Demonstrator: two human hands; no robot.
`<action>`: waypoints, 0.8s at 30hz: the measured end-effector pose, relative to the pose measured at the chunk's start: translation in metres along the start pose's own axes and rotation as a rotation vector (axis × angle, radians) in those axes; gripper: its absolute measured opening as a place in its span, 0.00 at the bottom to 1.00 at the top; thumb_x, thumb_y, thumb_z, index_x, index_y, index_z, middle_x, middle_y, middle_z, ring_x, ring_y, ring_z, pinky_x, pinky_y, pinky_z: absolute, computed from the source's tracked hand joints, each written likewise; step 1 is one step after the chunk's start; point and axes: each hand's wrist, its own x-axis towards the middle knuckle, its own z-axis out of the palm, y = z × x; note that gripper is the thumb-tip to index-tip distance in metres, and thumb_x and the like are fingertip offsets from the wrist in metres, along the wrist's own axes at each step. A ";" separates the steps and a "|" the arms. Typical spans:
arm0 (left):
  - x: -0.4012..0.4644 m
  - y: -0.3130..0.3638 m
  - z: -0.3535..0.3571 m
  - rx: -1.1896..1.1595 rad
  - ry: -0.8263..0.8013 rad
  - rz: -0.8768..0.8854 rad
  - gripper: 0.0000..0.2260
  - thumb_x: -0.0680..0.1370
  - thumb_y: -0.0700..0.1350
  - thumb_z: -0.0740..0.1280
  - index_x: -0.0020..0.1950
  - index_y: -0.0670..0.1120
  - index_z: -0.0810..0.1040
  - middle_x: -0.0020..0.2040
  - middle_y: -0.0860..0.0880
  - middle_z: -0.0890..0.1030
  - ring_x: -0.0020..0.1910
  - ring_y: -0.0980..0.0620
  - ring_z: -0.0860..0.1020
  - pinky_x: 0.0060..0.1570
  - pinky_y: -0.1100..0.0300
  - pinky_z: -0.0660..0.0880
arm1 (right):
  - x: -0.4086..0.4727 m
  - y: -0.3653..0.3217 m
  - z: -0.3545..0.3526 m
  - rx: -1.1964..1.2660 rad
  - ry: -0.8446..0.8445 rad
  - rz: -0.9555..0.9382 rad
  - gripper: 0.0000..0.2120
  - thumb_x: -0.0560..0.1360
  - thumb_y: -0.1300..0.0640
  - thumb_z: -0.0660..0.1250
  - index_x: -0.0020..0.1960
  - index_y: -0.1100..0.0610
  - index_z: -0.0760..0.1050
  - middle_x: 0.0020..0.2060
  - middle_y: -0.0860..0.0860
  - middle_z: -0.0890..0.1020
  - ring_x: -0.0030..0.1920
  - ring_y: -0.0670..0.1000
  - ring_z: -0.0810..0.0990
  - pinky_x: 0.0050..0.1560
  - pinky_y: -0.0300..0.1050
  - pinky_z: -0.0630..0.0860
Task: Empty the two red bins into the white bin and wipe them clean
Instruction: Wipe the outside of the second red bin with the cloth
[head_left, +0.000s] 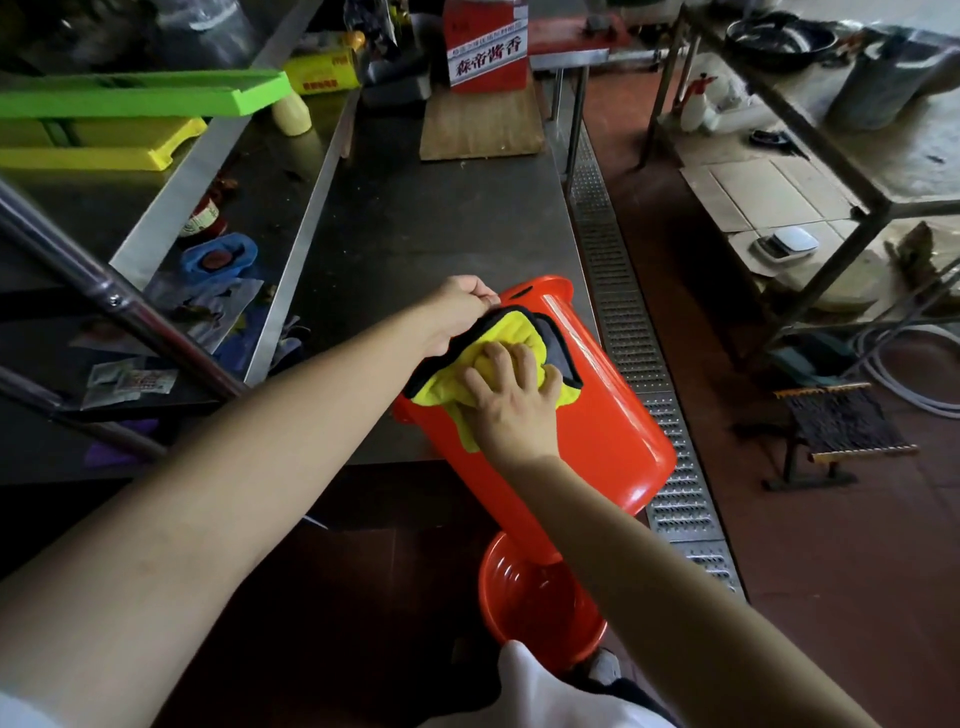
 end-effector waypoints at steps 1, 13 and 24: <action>0.000 -0.001 0.000 0.014 0.008 0.014 0.05 0.80 0.42 0.66 0.44 0.46 0.77 0.41 0.48 0.76 0.44 0.52 0.71 0.47 0.59 0.68 | -0.011 0.007 -0.002 -0.005 -0.002 -0.025 0.18 0.75 0.36 0.66 0.57 0.48 0.75 0.66 0.54 0.73 0.68 0.63 0.68 0.59 0.67 0.65; -0.008 0.002 0.003 0.166 0.026 0.002 0.04 0.81 0.49 0.65 0.52 0.50 0.78 0.58 0.51 0.79 0.60 0.50 0.75 0.61 0.52 0.72 | -0.146 0.086 -0.034 0.022 -0.075 0.039 0.21 0.74 0.42 0.68 0.65 0.43 0.73 0.67 0.53 0.72 0.69 0.61 0.68 0.58 0.64 0.66; -0.010 -0.008 -0.003 0.093 0.029 0.079 0.03 0.81 0.43 0.66 0.48 0.44 0.77 0.42 0.52 0.76 0.46 0.55 0.74 0.49 0.64 0.70 | -0.033 0.055 -0.016 0.082 -0.057 0.069 0.21 0.73 0.39 0.69 0.63 0.43 0.73 0.67 0.53 0.71 0.68 0.63 0.67 0.59 0.64 0.67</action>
